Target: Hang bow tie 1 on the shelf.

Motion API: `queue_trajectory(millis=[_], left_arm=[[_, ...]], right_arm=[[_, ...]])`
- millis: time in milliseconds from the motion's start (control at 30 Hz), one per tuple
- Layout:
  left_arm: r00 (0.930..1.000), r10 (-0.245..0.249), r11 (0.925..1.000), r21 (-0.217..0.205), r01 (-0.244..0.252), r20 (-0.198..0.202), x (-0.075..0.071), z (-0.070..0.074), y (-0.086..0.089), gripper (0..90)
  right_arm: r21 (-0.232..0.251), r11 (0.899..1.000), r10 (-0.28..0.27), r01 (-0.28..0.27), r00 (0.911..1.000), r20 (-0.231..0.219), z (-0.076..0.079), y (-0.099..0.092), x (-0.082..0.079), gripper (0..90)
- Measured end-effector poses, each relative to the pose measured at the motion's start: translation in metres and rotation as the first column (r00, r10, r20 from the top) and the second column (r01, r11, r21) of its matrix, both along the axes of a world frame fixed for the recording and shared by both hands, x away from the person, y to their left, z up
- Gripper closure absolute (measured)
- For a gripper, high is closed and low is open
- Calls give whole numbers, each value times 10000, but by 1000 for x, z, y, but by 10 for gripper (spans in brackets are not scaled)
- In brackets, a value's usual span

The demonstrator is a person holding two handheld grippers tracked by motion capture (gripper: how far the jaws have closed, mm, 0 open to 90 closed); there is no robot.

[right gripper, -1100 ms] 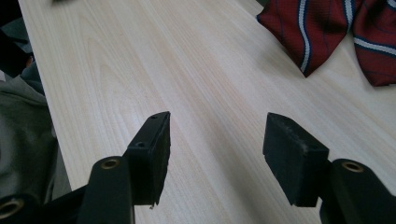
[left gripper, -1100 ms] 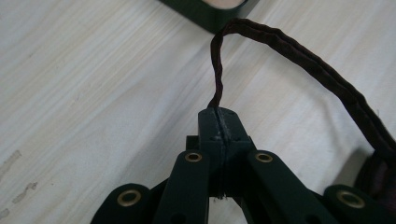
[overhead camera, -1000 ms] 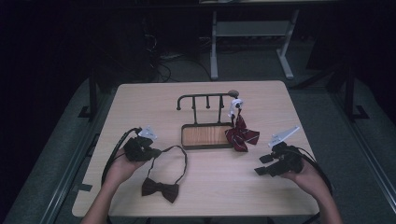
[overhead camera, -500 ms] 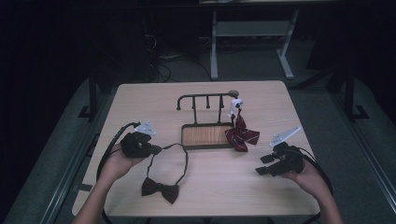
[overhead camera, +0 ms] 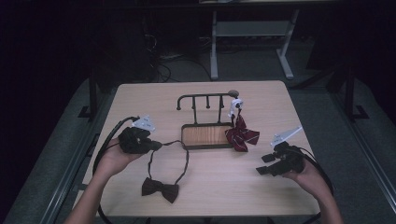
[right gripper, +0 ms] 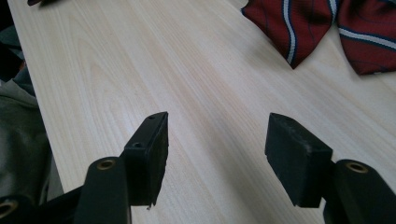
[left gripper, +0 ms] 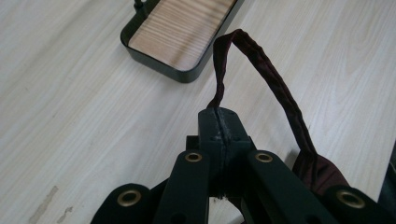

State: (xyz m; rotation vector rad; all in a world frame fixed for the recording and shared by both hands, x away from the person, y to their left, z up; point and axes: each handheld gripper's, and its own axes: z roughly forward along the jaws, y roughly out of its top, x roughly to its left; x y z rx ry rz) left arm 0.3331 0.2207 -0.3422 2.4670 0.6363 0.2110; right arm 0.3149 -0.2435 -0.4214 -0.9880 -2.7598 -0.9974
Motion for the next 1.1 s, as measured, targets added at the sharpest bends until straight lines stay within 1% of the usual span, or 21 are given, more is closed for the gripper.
queue_trajectory(millis=[133, 300, 367, 467, 633, 733, 900, 1033, 1100], left_arm=[[9999, -64, 10000, 57, 63, 128, 0, 7, -1, 899], [9997, -139, 9998, 121, 137, 180, 0, 14, -5, 899], [9994, -252, 9995, 183, 248, 217, 1, 17, -6, 899], [9994, -280, 9996, 86, 278, 221, 0, 21, -8, 899], [9987, -405, 9991, 97, 402, 315, -1, 28, -10, 899], [9986, -420, 9991, -14, 420, 333, -1, 33, -11, 899], [9974, -591, 9982, 136, 585, 422, 0, 40, -13, 899], [9968, -599, 9982, 99, 595, 523, 0, 45, -15, 899], [9960, -685, 9976, 167, 677, 570, 0, 48, -16, 899]], right_arm=[[-28, 10000, 17, -16, 10000, 42, 0, -1, 0, 387], [-29, 10000, 0, 0, 10000, 90, 1, -1, -1, 387], [18, 10000, 0, 0, 10000, 62, 1, -1, -1, 387], [-18, 10000, 5, -5, 10000, 98, 1, -2, 0, 388], [-28, 10000, -20, 21, 10000, 94, 2, -3, -1, 389], [-50, 10000, -70, 70, 9999, 100, 2, -3, -1, 390], [-46, 10000, -68, 68, 9999, 98, 3, -4, -1, 391], [-73, 9999, -88, 89, 9999, 130, 3, -5, -2, 391], [-68, 9999, -91, 92, 9998, 173, 4, -5, -2, 391]])
